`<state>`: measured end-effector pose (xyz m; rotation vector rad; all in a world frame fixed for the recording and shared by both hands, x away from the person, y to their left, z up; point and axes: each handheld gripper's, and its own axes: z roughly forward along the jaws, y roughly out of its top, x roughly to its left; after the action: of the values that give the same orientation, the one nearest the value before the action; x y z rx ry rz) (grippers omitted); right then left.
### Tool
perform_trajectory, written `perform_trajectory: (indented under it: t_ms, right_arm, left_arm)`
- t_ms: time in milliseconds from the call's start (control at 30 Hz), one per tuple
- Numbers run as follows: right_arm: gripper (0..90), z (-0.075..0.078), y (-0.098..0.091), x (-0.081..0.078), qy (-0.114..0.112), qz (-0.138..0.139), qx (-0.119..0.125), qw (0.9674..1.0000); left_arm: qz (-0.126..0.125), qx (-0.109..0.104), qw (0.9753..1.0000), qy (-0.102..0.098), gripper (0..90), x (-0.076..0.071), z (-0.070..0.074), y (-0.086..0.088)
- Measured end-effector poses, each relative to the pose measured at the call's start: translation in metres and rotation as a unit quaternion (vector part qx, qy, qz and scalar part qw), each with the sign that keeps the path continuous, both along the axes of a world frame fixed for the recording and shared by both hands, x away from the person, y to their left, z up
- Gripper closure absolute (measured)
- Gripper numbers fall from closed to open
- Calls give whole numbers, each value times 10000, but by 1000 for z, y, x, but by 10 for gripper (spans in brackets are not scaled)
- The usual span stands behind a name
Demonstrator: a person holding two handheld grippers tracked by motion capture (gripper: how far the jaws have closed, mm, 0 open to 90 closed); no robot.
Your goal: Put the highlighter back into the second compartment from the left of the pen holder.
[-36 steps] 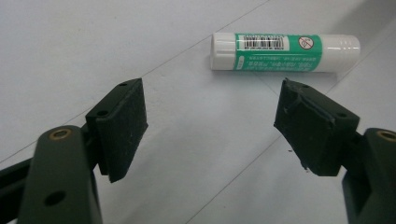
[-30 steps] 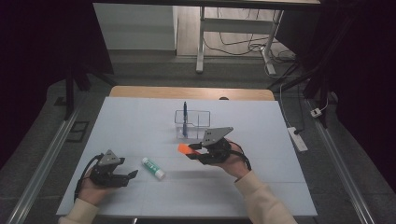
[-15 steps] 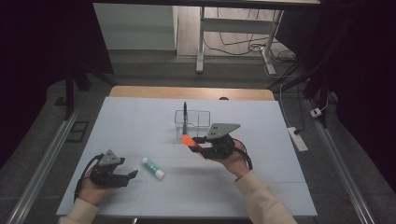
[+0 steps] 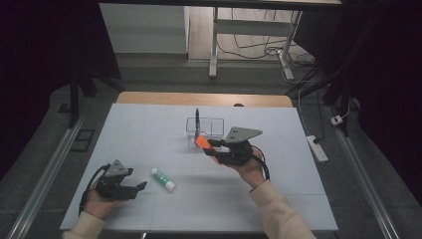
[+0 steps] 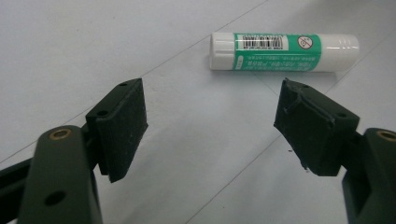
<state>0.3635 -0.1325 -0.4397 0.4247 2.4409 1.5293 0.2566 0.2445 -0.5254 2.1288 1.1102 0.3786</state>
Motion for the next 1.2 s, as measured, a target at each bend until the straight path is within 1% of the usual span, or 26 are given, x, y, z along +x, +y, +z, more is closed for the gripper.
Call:
perform_trajectory:
  t_ms: [267, 467, 700, 800, 1200]
  right_arm:
    - [641, 5, -3, 8, -9, -251, 242, 9994]
    - [641, 9, -6, 16, 41, -439, 498, 9978]
    - [641, 10, -5, 27, 36, -627, 614, 9961]
    - [641, 10, -4, 31, 50, -667, 630, 9958]
    - [640, 10, 1, 42, 50, -798, 821, 9934]
  left_arm:
    - [-1, -2, 10000, 4, 250, 1, 0, 0]
    - [-10, 8, 10000, 12, 249, 1, -1, -1]
    - [-17, 16, 10000, 15, 250, 1, -1, 0]
    - [-21, 17, 10000, 15, 250, 1, -1, 0]
    - [-12, 7, 10000, -1, 250, 1, 0, -1]
